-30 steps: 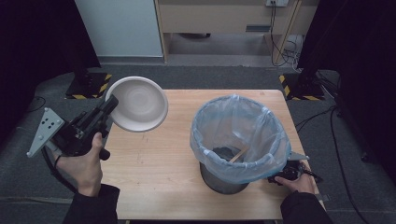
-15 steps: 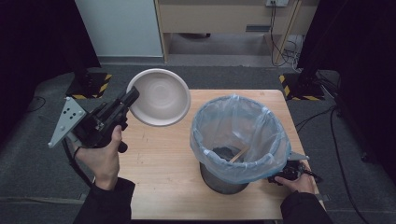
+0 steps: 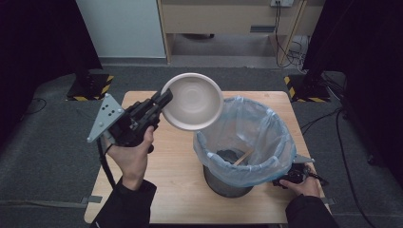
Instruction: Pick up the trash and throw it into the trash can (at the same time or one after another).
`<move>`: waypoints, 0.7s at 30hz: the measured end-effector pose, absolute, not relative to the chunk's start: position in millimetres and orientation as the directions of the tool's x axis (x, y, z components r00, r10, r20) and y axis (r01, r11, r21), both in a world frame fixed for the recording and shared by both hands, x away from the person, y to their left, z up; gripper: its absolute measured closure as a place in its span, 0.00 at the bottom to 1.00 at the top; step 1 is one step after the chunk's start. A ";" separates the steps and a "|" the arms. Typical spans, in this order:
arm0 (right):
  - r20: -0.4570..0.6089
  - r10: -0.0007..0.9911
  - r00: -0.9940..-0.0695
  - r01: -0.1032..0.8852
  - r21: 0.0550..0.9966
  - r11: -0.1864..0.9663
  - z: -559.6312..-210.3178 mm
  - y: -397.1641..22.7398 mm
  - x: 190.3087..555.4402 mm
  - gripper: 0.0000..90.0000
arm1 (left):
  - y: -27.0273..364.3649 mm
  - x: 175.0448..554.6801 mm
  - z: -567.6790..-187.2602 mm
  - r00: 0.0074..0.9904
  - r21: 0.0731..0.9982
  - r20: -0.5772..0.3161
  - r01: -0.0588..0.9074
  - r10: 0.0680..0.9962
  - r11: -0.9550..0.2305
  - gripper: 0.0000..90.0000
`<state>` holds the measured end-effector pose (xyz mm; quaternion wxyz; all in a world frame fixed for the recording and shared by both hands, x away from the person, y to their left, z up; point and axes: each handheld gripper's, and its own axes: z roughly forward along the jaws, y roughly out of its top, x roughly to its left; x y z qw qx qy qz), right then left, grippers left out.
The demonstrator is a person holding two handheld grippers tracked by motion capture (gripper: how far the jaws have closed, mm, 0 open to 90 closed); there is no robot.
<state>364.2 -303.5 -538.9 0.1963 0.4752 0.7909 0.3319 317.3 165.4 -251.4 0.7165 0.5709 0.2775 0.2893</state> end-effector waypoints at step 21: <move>0.005 0.882 -0.472 0.621 0.711 0.328 -538.9 -303.5 364.3 0.02 | 93.4 348.9 -282.3 0.784 0.994 -0.098 0.047 0.613 0.099 0.83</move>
